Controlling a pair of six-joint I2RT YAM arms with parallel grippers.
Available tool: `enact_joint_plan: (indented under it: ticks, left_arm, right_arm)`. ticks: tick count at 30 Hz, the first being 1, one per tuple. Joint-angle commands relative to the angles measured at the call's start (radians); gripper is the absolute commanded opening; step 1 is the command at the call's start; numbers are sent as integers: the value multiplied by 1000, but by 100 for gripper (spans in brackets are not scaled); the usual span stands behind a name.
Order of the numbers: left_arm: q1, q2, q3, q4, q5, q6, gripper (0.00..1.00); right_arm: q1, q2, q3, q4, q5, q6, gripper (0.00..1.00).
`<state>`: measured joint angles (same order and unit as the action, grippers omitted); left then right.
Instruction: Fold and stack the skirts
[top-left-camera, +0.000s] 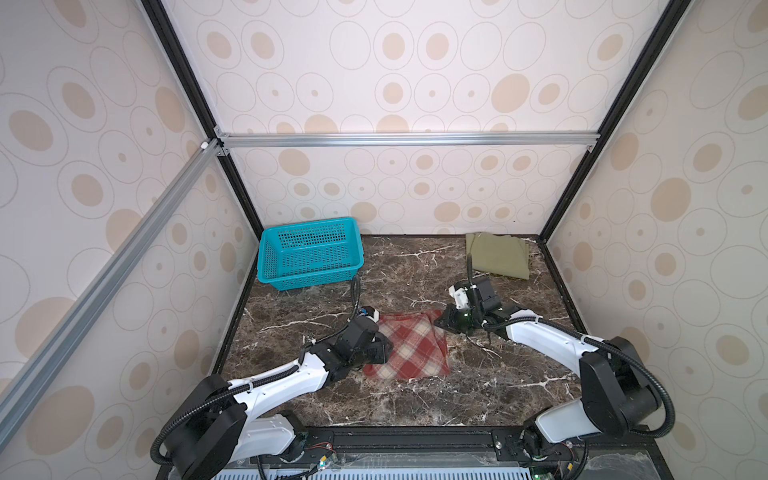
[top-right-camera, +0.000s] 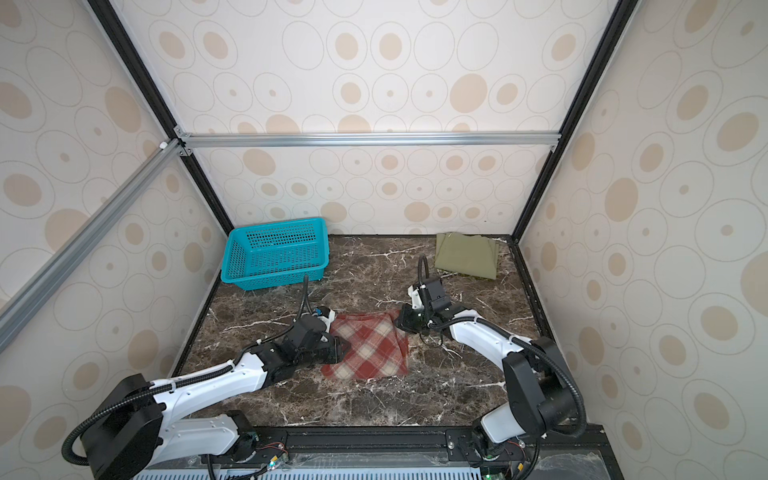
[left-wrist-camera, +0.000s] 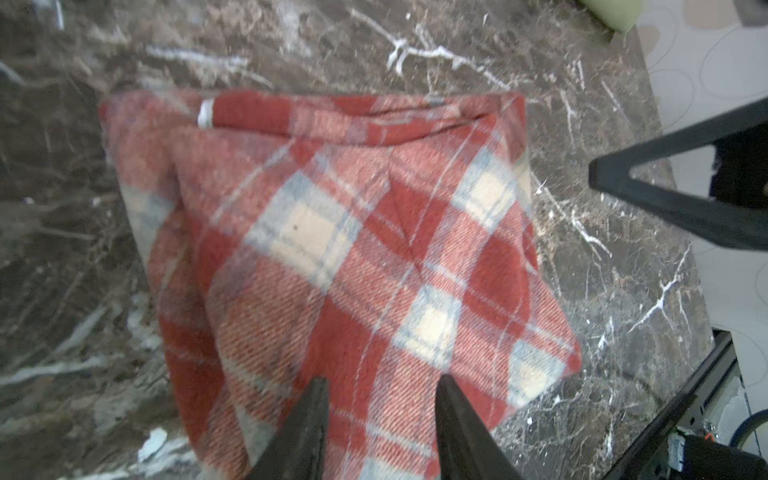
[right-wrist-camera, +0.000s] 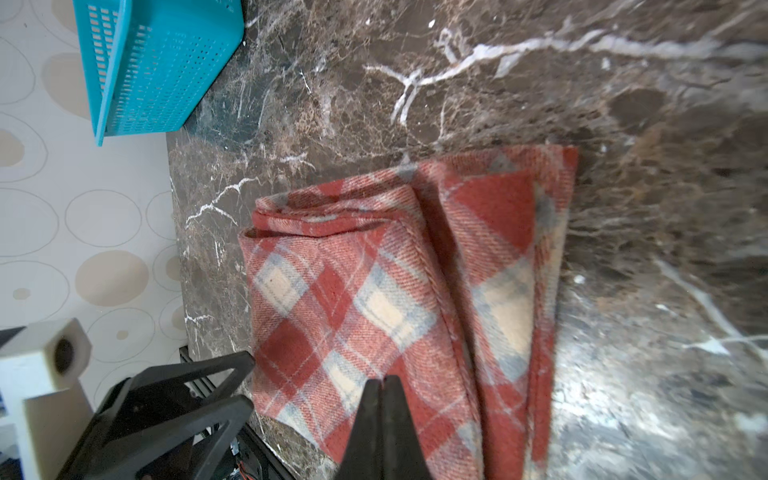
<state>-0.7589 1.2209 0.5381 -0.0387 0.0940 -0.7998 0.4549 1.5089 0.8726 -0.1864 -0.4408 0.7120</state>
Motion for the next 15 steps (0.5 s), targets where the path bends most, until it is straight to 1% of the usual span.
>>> enact_joint_plan:
  ticks: [1, 4, 8, 11, 15]
  left_arm:
    - [6, 0, -31, 12, 44, -41, 42]
    - [6, 35, -50, 15, 49, -48, 40]
    - [6, 77, -71, 20, 35, -49, 37]
    - [5, 101, -82, 15, 18, -43, 35]
    - [11, 122, -91, -18, -10, -47, 33]
  right_arm:
    - [15, 60, 18, 56, -49, -2, 0]
    - [25, 121, 2, 125, -71, 29, 0]
    - [27, 174, -30, 188, -42, 56, 0]
    - [26, 204, -48, 184, -12, 53, 0]
    - [26, 228, -86, 195, 0, 72, 0]
